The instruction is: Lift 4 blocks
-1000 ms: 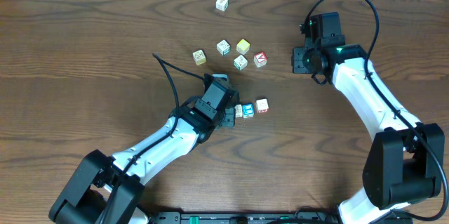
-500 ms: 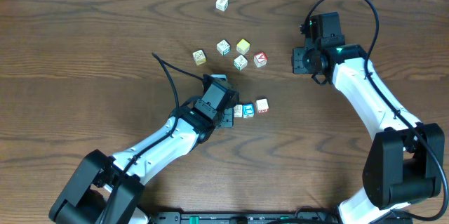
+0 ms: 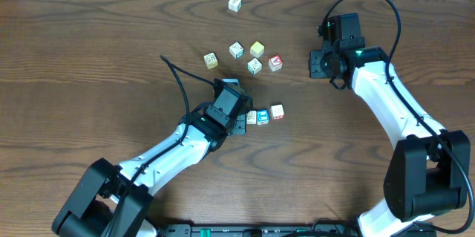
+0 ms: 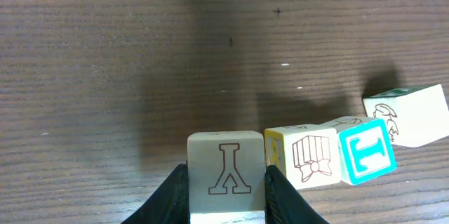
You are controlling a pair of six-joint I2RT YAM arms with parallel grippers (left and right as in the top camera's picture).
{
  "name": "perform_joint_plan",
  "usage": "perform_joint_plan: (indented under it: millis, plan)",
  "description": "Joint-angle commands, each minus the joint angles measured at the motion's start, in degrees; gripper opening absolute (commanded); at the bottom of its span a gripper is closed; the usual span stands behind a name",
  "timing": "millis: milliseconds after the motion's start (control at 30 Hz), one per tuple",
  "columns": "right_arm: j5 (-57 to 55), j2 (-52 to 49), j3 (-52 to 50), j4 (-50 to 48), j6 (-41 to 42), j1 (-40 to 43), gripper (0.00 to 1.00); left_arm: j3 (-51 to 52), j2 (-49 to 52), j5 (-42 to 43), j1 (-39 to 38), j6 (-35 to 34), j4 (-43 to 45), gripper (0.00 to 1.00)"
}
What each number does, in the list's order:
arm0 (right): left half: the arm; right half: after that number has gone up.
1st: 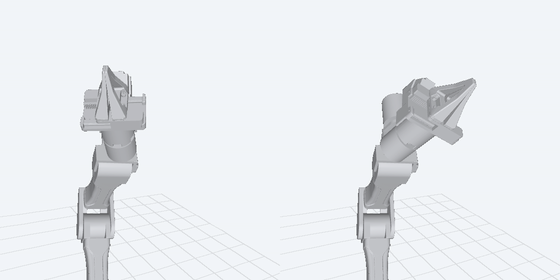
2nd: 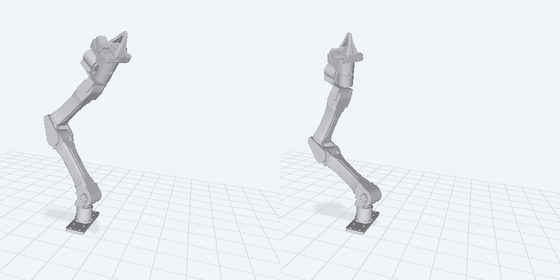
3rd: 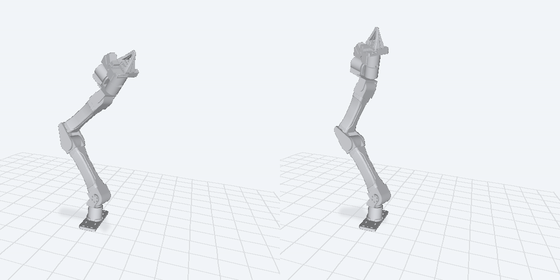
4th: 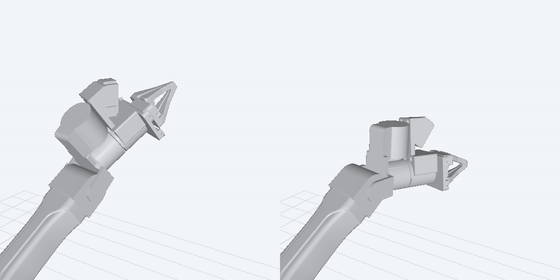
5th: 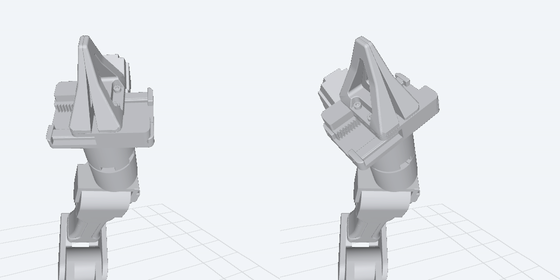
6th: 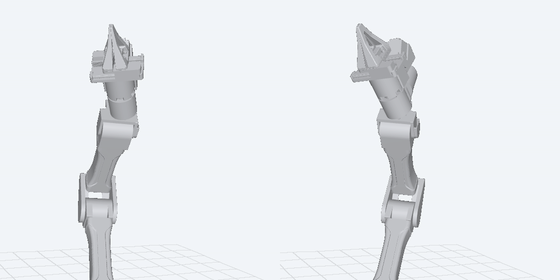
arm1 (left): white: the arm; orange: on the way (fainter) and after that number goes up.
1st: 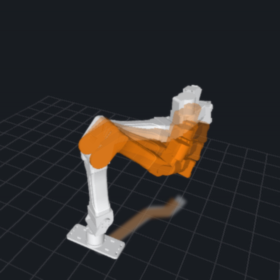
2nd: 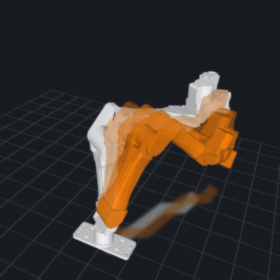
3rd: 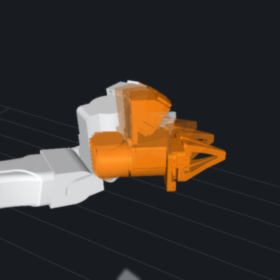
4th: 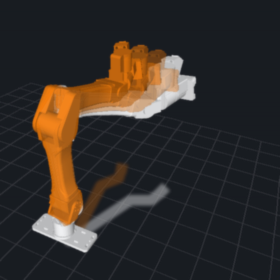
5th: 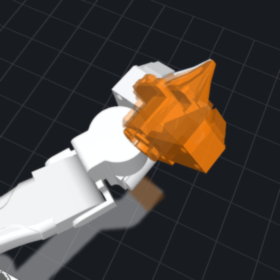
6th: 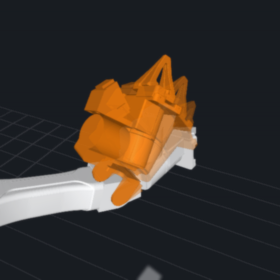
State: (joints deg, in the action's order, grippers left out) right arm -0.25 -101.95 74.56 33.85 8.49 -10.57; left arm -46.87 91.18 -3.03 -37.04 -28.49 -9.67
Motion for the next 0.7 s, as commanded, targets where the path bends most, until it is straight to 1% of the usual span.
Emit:
perform_joint_plan:
  millis: [0,567,667]
  plan:
    - [-0.8,-0.4,1.0,0.2,-0.4,-0.3,0.41,-0.2,1.3,-1.1,-0.1,0.3,-0.2,0.27]
    - [-0.8,-0.4,1.0,0.2,-0.4,-0.3,0.41,-0.2,2.2,-1.4,-2.7,0.8,1.8,0.27]
    - [-0.8,-0.4,1.0,0.3,-0.4,-0.3,0.4,-0.2,2.4,-2.2,-2.7,0.8,1.8,0.29]
